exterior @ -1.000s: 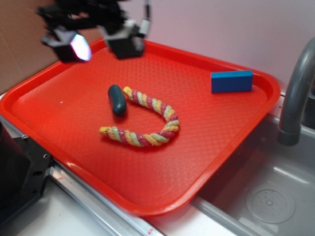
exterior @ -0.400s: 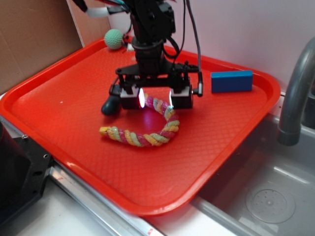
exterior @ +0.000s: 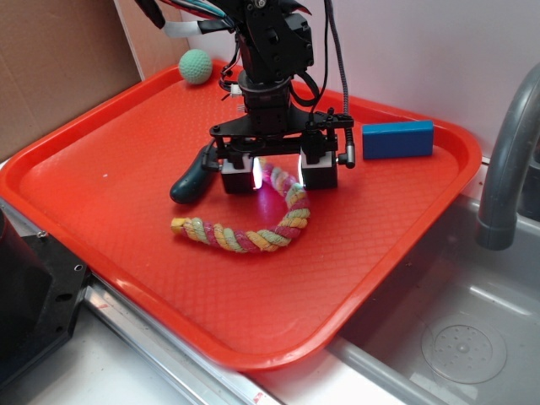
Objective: Grab the multicolored rope.
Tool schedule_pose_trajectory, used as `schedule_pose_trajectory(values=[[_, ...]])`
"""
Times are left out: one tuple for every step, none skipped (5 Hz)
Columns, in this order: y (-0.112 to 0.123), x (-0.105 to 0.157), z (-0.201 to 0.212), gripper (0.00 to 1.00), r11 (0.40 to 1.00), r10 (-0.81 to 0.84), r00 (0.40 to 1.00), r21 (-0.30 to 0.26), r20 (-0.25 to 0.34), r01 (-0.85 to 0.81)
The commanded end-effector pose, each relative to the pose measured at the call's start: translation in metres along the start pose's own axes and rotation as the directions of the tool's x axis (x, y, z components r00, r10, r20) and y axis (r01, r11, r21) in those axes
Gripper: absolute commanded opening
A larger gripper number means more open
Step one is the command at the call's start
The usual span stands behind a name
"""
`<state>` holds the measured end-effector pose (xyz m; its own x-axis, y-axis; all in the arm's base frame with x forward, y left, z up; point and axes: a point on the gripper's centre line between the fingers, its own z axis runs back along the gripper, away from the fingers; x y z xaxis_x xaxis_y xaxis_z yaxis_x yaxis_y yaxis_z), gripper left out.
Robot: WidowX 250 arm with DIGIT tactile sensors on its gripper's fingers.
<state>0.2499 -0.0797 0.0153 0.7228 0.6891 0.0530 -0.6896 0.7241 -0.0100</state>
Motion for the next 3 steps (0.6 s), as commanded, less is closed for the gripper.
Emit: schedule_pose_trajectory(values=[[0.012, 0.000, -0.006, 0.00, 1.000, -0.016, 0.999, 0.011, -0.031, 0.016], [0.014, 0.001, -0.003, 0.00, 0.998, -0.059, 0.997, -0.002, -0.059, 0.059], [0.021, 0.010, 0.035, 0.00, 0.951, -0.305, 0.950, -0.069, -0.071, 0.301]])
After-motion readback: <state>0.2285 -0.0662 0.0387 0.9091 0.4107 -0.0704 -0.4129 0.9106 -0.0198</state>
